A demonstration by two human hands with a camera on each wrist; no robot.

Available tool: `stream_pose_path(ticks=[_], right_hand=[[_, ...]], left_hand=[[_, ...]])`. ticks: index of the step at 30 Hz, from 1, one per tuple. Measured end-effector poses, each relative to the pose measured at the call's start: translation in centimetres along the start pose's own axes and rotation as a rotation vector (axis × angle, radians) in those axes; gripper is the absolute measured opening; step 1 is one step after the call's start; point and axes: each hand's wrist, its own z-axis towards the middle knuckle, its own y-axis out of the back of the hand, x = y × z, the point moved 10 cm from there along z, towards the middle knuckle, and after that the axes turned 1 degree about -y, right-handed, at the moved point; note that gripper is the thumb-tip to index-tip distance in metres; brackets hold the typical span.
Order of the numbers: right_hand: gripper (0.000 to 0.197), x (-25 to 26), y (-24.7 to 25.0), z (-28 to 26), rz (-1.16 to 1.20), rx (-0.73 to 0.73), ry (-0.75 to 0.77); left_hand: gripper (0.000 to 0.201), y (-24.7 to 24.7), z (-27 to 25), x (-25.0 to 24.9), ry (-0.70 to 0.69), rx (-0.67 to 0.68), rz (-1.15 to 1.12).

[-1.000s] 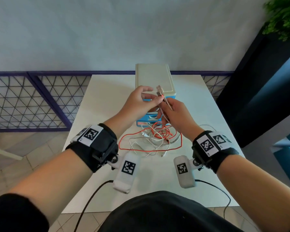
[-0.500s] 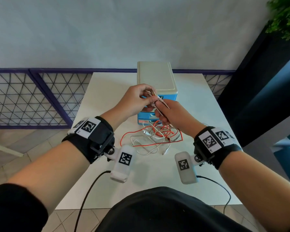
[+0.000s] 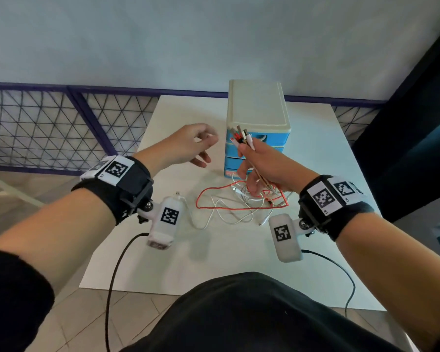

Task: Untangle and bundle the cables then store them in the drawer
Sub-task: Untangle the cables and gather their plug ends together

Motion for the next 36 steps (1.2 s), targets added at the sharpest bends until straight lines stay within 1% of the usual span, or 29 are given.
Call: stream_pose_path(ticks=[3,6,8,9,11,13,15,17,18,20,23,25,28,30,33,34,36], right_hand=[[0.026,-1.2,0.6,0.1,-0.103,-0.035,-0.025],[0.026,-2.0,1.2,0.0,-0.137,-0.051,-0.048],[0.026,-2.4,1.6,-0.1,-0.138,-0.067,-0.071],[0.026,-2.6,1.8,-0.2,-0.118,-0.073,-0.081],[0.026,-2.9,2.2,-0.5,-0.075,-0.08,-0.092],[0.026,-3.0,2.5,-0.8,-0.053,-0.094,-0.08],[0.024,-3.1,2.8,-0.9,-0.047,-0.112,-0.07],[0.022,-3.2,3.2,-0.9,-0.022,-0.13,-0.068],[0.022,-3.2,3.4,-0.9,-0.009,-0.14,-0.068],[0.021,-3.2,4.0,-0.9,0.011,-0.163,-0.065],[0.025,-3.0,5.1,-0.8,0.024,-0.2,-0.047],[0.027,-2.8,5.9,-0.6,0.046,-0.242,-0.033],[0.027,-2.5,6.6,-0.4,0.125,-0.307,-0.02],[0.029,-2.1,6.5,-0.1,0.18,-0.322,-0.002],[0.03,-1.3,6.1,0.6,0.26,-0.326,0.032],[0.03,-1.0,5.9,0.8,0.282,-0.329,0.053],[0.031,-0.2,5.5,1.1,0.307,-0.326,0.107]], left_hand=[[0.022,1.3,-0.7,6.7,0.115,-0.047,0.223],[0.019,1.5,-2.3,13.7,0.243,-0.011,0.493],[0.012,1.0,-3.7,17.4,0.34,0.016,0.593],[0.009,0.6,-4.3,18.6,0.379,0.023,0.606],[0.013,-0.3,-4.9,20.2,0.415,0.003,0.6],[0.025,-1.2,-5.0,21.1,0.414,-0.033,0.574],[0.031,-1.9,-4.7,21.5,0.407,-0.054,0.577],[0.033,-2.8,-4.4,22.0,0.417,-0.052,0.606],[0.031,-3.2,-4.3,22.0,0.416,-0.054,0.628],[0.024,-3.7,-3.9,21.6,0.408,-0.079,0.643],[0.034,-2.9,-3.0,19.7,0.396,-0.152,0.592],[0.034,-1.8,-2.1,17.3,0.337,-0.215,0.563],[0.033,-0.9,-0.9,11.7,0.151,-0.287,0.485],[0.034,-0.7,-0.7,7.3,0.011,-0.338,0.415],[0.028,-1.2,-1.2,0.6,-0.224,-0.401,0.346],[0.032,-1.6,-1.5,-1.3,-0.273,-0.413,0.335],[0.039,-2.0,-1.8,-3.9,-0.283,-0.408,0.243]])
